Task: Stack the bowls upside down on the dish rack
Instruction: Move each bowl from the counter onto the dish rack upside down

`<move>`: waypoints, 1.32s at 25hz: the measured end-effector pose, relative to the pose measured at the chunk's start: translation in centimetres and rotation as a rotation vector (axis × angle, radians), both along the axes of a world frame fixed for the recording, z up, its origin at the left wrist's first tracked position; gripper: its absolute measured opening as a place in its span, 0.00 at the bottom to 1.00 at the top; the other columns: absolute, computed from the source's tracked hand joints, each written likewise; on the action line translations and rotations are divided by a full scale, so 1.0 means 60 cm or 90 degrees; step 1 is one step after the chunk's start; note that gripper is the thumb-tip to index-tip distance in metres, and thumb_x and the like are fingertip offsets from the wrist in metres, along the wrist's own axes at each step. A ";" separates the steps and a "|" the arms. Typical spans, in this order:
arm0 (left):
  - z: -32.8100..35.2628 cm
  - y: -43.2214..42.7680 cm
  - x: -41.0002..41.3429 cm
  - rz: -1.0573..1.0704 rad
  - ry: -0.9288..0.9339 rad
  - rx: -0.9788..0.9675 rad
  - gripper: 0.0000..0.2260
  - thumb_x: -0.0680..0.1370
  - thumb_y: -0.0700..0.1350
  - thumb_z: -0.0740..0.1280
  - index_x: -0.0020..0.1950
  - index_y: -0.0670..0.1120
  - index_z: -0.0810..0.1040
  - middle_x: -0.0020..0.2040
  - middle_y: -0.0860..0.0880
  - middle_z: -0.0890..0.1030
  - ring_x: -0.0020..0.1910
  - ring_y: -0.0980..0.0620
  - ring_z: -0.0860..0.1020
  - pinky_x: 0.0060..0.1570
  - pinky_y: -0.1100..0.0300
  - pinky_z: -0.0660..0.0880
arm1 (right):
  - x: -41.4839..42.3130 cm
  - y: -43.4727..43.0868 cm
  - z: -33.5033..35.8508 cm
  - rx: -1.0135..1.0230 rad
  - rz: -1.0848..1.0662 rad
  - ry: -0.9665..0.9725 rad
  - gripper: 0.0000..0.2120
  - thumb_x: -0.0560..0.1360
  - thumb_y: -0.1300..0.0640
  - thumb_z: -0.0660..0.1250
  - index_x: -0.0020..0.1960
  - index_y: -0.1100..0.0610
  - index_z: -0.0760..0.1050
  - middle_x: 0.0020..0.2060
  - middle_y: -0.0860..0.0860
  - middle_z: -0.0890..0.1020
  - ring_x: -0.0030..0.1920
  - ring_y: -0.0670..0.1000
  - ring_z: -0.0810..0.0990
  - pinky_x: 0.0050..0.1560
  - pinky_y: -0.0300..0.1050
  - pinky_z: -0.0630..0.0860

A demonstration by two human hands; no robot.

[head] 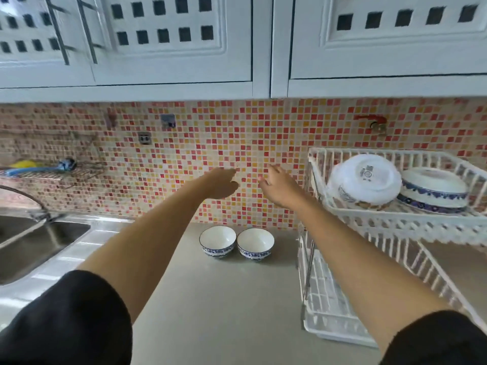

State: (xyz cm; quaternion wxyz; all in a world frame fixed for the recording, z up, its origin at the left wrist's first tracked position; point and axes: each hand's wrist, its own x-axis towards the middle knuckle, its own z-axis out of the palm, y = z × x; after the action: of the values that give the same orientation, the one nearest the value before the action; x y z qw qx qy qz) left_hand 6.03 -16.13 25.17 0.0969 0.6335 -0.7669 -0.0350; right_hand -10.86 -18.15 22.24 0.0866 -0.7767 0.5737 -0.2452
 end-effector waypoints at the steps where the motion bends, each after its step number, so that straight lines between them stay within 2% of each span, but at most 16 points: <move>1: -0.027 -0.001 0.013 0.002 0.016 0.026 0.23 0.82 0.46 0.54 0.76 0.41 0.58 0.76 0.40 0.62 0.75 0.41 0.61 0.72 0.49 0.60 | 0.016 -0.004 -0.032 0.026 -0.028 -0.047 0.29 0.81 0.48 0.51 0.76 0.61 0.52 0.76 0.58 0.57 0.74 0.59 0.59 0.72 0.53 0.59; 3: -0.086 -0.012 0.032 0.018 0.041 0.065 0.22 0.82 0.45 0.54 0.74 0.38 0.61 0.73 0.38 0.66 0.72 0.41 0.66 0.69 0.51 0.64 | 0.038 -0.014 -0.098 0.094 -0.085 -0.125 0.29 0.80 0.48 0.53 0.75 0.62 0.53 0.75 0.59 0.59 0.73 0.60 0.62 0.71 0.53 0.62; 6: -0.172 -0.048 0.044 0.068 0.094 0.121 0.22 0.82 0.46 0.54 0.74 0.37 0.62 0.73 0.37 0.66 0.72 0.40 0.65 0.69 0.50 0.63 | 0.043 -0.051 -0.188 0.182 -0.190 -0.194 0.29 0.79 0.48 0.55 0.74 0.63 0.56 0.72 0.60 0.64 0.71 0.60 0.66 0.69 0.52 0.65; 8: -0.223 -0.072 0.044 0.100 0.132 0.146 0.21 0.81 0.46 0.54 0.71 0.37 0.66 0.70 0.37 0.71 0.69 0.39 0.69 0.67 0.51 0.66 | 0.038 -0.082 -0.236 0.212 -0.246 -0.199 0.29 0.78 0.47 0.55 0.72 0.64 0.61 0.70 0.62 0.68 0.67 0.61 0.71 0.66 0.53 0.69; 10: -0.275 -0.101 0.042 0.141 0.164 0.181 0.19 0.81 0.46 0.56 0.67 0.37 0.70 0.65 0.37 0.75 0.64 0.39 0.73 0.62 0.52 0.70 | 0.034 -0.119 -0.276 0.239 -0.284 -0.202 0.28 0.78 0.48 0.56 0.71 0.65 0.62 0.68 0.62 0.69 0.67 0.62 0.71 0.65 0.54 0.70; 14: -0.377 -0.187 0.030 0.181 0.226 0.263 0.17 0.81 0.45 0.56 0.62 0.34 0.72 0.63 0.35 0.76 0.62 0.38 0.74 0.59 0.55 0.72 | 0.027 -0.193 -0.350 0.287 -0.334 -0.192 0.26 0.78 0.49 0.58 0.68 0.67 0.66 0.66 0.63 0.72 0.65 0.62 0.72 0.62 0.51 0.71; 17: -0.426 -0.243 0.008 0.228 0.276 0.312 0.16 0.81 0.44 0.56 0.60 0.35 0.75 0.60 0.37 0.79 0.60 0.39 0.76 0.50 0.59 0.70 | 0.034 -0.240 -0.404 0.352 -0.370 -0.248 0.26 0.77 0.49 0.60 0.67 0.67 0.67 0.65 0.63 0.73 0.63 0.61 0.74 0.58 0.48 0.73; 19: -0.456 -0.279 -0.008 0.243 0.307 0.355 0.17 0.81 0.45 0.56 0.63 0.36 0.73 0.62 0.37 0.78 0.61 0.39 0.76 0.52 0.57 0.71 | 0.041 -0.270 -0.437 0.384 -0.406 -0.293 0.28 0.76 0.48 0.61 0.67 0.67 0.66 0.65 0.63 0.74 0.63 0.61 0.75 0.58 0.49 0.73; 23: -0.503 -0.323 -0.026 0.291 0.356 0.400 0.20 0.78 0.46 0.59 0.66 0.37 0.71 0.64 0.38 0.76 0.64 0.39 0.74 0.59 0.55 0.71 | 0.044 -0.310 -0.481 0.434 -0.455 -0.294 0.27 0.76 0.49 0.61 0.66 0.68 0.67 0.64 0.64 0.74 0.64 0.61 0.74 0.62 0.49 0.72; 26: -0.518 -0.335 -0.032 0.333 0.390 0.407 0.21 0.78 0.46 0.61 0.67 0.35 0.68 0.66 0.37 0.74 0.66 0.39 0.71 0.61 0.55 0.69 | 0.046 -0.330 -0.515 0.486 -0.437 -0.340 0.21 0.73 0.60 0.62 0.63 0.68 0.70 0.61 0.64 0.76 0.60 0.62 0.77 0.60 0.53 0.75; 29: -0.513 -0.336 -0.029 0.340 0.437 0.415 0.21 0.77 0.44 0.61 0.67 0.36 0.69 0.65 0.37 0.74 0.65 0.38 0.73 0.62 0.54 0.71 | 0.041 -0.332 -0.520 0.498 -0.427 -0.425 0.22 0.70 0.67 0.60 0.64 0.67 0.67 0.60 0.62 0.76 0.58 0.63 0.77 0.52 0.56 0.80; 31: -0.509 -0.335 -0.024 0.333 0.456 0.414 0.20 0.75 0.44 0.61 0.65 0.36 0.71 0.62 0.36 0.77 0.61 0.38 0.76 0.61 0.51 0.74 | 0.037 -0.318 -0.499 0.511 -0.418 -0.493 0.20 0.73 0.69 0.57 0.65 0.65 0.64 0.58 0.60 0.73 0.58 0.63 0.77 0.35 0.47 0.81; 32: -0.510 -0.335 -0.019 0.333 0.463 0.410 0.20 0.75 0.44 0.61 0.64 0.36 0.72 0.61 0.36 0.77 0.60 0.37 0.77 0.60 0.49 0.76 | 0.034 -0.309 -0.492 0.521 -0.407 -0.523 0.19 0.73 0.69 0.56 0.64 0.63 0.63 0.57 0.58 0.72 0.55 0.63 0.78 0.27 0.43 0.79; 33: -0.500 -0.330 -0.014 0.336 0.478 0.409 0.19 0.74 0.45 0.61 0.62 0.36 0.72 0.60 0.36 0.78 0.58 0.37 0.78 0.58 0.48 0.77 | 0.032 -0.300 -0.479 0.525 -0.393 -0.553 0.19 0.73 0.70 0.55 0.63 0.62 0.63 0.56 0.57 0.71 0.51 0.62 0.80 0.22 0.41 0.78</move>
State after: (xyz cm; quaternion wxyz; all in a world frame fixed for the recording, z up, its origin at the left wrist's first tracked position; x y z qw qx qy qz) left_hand 5.20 -35.96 -4.84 0.1707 0.7456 -0.4459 -0.4650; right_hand -8.92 -36.13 -6.51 0.5252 -0.3110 0.7291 -0.3096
